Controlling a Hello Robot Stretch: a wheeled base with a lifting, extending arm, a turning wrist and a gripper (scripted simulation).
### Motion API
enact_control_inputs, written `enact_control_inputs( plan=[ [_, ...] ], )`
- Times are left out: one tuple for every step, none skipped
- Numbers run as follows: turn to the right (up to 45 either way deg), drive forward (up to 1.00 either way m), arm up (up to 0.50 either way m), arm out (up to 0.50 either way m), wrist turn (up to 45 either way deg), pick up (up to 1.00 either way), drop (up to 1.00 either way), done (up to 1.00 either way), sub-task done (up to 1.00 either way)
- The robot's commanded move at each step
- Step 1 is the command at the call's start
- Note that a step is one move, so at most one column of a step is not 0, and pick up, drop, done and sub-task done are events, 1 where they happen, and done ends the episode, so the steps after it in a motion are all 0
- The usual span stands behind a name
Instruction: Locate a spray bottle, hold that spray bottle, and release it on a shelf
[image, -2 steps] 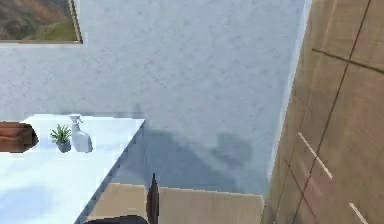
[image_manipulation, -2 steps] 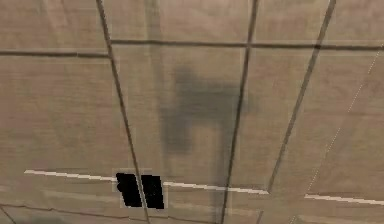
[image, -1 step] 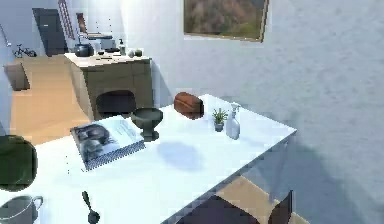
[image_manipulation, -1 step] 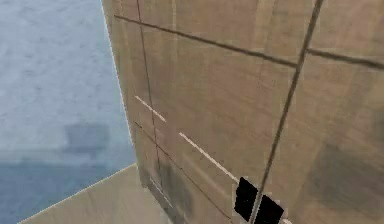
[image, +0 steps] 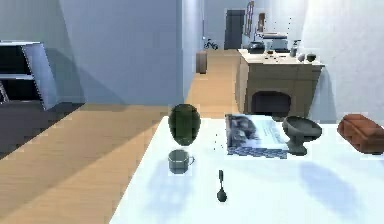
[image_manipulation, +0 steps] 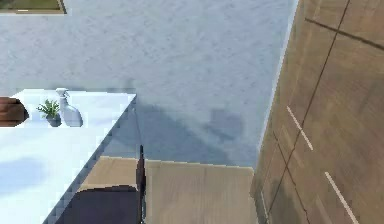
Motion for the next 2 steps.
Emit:
enact_control_inputs(
  plan=[
    [-30.0, 0.00, 0.00, 0.00, 0.0, 0.00, 0.00, 0.00, 0.00],
    [45.0, 0.00, 0.00, 0.00, 0.0, 0.00, 0.00, 0.00, 0.00]
  ],
)
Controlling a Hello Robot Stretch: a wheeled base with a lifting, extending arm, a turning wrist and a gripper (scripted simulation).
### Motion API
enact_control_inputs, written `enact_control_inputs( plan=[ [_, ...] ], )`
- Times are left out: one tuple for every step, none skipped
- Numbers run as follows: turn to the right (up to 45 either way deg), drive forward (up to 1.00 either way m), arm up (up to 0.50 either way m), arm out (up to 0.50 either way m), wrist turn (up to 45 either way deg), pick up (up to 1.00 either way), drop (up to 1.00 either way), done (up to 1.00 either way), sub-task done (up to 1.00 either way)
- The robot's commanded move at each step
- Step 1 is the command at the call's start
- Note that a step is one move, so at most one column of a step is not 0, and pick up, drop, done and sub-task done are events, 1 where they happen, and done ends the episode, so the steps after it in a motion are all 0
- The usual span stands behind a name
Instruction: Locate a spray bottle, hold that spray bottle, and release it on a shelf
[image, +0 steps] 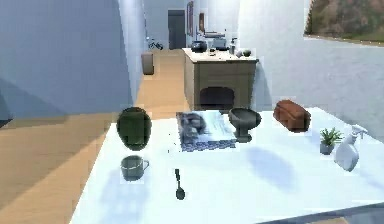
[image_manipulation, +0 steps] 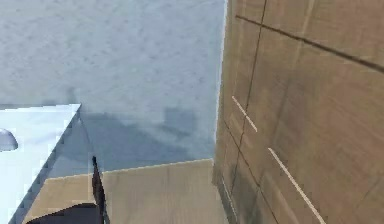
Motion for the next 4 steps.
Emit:
enact_control_inputs(
  plan=[
    [45.0, 0.00, 0.00, 0.00, 0.0, 0.00, 0.00, 0.00, 0.00],
    [45.0, 0.00, 0.00, 0.00, 0.0, 0.00, 0.00, 0.00, 0.00],
    [6.0, 0.00, 0.00, 0.00, 0.0, 0.00, 0.00, 0.00, 0.00],
    [0.0, 0.30, 0.00, 0.00, 0.0, 0.00, 0.00, 0.00, 0.00]
  ],
)
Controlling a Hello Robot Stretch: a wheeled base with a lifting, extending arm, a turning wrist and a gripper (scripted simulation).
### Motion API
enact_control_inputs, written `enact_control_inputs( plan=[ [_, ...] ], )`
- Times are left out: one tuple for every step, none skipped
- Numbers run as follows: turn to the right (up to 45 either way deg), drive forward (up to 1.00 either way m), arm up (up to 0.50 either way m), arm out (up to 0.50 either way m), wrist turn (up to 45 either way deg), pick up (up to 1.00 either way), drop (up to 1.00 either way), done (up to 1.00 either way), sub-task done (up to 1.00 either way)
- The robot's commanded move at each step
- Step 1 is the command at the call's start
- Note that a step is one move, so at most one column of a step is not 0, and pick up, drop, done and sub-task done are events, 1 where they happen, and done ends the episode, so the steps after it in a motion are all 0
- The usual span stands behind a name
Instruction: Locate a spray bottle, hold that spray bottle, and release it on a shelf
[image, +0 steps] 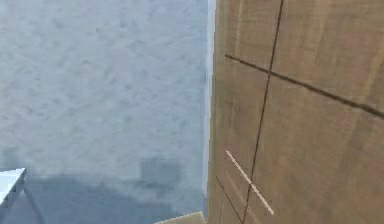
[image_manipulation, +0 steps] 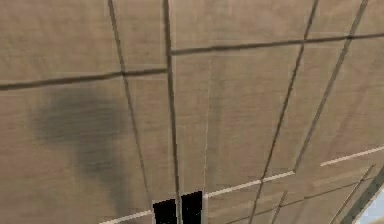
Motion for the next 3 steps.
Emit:
enact_control_inputs(
  plan=[
    [-12.0, 0.00, 0.00, 0.00, 0.0, 0.00, 0.00, 0.00, 0.00],
    [0.0, 0.30, 0.00, 0.00, 0.0, 0.00, 0.00, 0.00, 0.00],
    [-36.0, 0.00, 0.00, 0.00, 0.0, 0.00, 0.00, 0.00, 0.00]
  ],
)
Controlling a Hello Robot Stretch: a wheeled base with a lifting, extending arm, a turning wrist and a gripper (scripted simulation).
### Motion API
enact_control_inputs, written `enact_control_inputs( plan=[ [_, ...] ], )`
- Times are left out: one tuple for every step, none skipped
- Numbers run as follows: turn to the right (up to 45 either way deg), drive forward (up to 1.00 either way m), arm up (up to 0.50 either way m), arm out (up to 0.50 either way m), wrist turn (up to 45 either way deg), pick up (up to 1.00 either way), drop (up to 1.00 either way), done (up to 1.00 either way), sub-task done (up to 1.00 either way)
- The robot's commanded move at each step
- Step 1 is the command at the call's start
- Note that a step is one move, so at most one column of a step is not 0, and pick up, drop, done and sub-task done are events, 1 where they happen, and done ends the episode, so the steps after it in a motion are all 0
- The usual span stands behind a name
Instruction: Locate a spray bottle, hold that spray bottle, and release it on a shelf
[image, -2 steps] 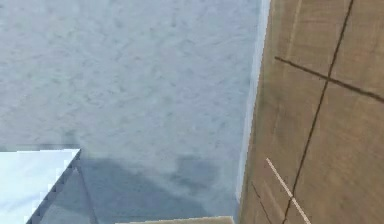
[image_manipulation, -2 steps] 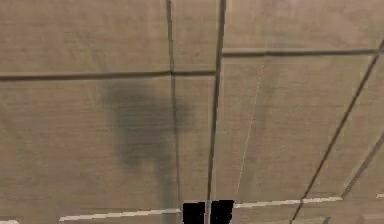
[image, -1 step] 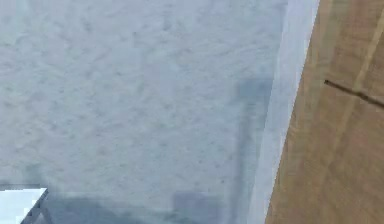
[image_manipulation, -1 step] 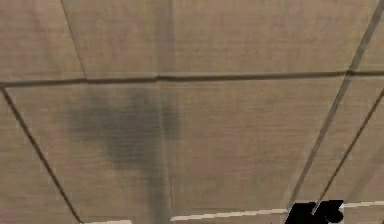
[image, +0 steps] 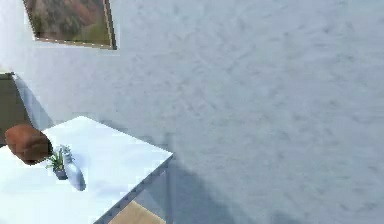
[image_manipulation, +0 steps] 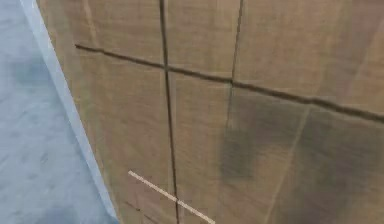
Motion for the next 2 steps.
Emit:
enact_control_inputs(
  plan=[
    [0.0, 0.35, 0.00, 0.00, 0.0, 0.00, 0.00, 0.00, 0.00],
    [-27.0, 0.00, 0.00, 0.00, 0.0, 0.00, 0.00, 0.00, 0.00]
  ],
)
